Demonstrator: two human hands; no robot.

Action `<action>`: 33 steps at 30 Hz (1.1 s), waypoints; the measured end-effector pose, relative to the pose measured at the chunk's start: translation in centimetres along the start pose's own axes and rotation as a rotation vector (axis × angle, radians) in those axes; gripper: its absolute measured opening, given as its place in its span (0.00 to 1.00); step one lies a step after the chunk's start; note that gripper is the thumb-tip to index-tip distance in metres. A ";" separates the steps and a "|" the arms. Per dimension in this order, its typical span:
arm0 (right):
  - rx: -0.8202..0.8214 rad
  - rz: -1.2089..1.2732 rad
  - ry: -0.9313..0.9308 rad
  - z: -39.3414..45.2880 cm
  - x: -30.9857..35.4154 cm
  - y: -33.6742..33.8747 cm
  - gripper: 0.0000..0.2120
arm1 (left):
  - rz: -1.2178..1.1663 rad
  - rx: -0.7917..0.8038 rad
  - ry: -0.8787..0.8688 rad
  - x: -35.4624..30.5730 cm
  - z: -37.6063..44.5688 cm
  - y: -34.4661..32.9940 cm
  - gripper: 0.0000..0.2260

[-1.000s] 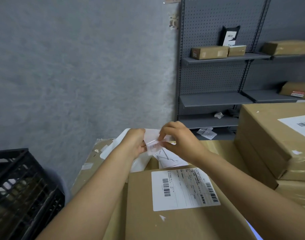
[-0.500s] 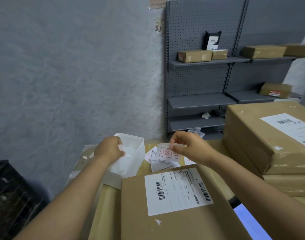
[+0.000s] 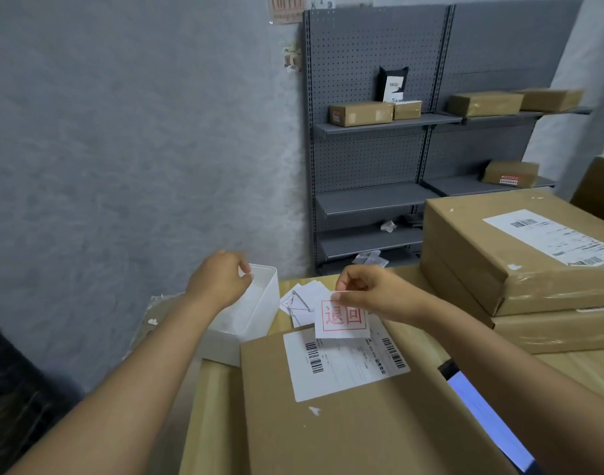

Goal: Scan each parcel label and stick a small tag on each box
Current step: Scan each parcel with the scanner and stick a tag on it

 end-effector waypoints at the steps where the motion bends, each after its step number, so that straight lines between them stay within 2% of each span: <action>1: 0.024 -0.004 0.003 -0.2 0.6 -0.6 0.06 | -0.043 -0.025 -0.024 -0.7 -0.5 0.4 0.03; 4: 0.079 -0.006 0.039 -0.6 3.3 -2.9 0.05 | -0.187 -0.042 -0.052 -2.3 -2.3 1.4 0.05; 7: 0.136 -0.113 0.078 -0.4 5.8 -5.7 0.07 | -0.278 0.021 -0.039 -2.6 -4.3 1.5 0.07; 12: 0.176 -0.244 0.044 0.8 6.9 -9.4 0.09 | -0.285 0.097 0.018 -0.5 -7.1 2.0 0.08; 19: 0.132 -0.305 -0.045 1.6 6.0 -10.5 0.11 | -0.294 0.252 0.145 2.1 -10.2 0.5 0.06; 25: 0.026 -0.457 0.048 1.1 6.7 -10.9 0.15 | -0.217 0.310 0.154 1.5 -11.3 -1.4 0.06; 29: -0.095 -0.673 0.063 0.2 7.2 -10.5 0.23 | -0.088 0.245 0.136 1.0 -11.7 -1.3 0.14; 31: -0.174 -0.719 0.085 -0.5 7.5 -10.1 0.26 | -0.057 0.199 0.091 0.6 -11.9 -0.9 0.13; 33: -0.254 -0.713 0.177 -1.5 8.3 -9.9 0.22 | -0.049 0.176 0.022 -0.3 -12.3 -0.9 0.09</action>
Point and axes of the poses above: each hand's wrist, its own z-axis towards the middle knuckle, its own y-axis out of the back of the hand, x = y × z, the point moved 7 cm from there along z, towards the middle knuckle, and after that the axes turned 14 degrees about -z, right-handed, at the moved point
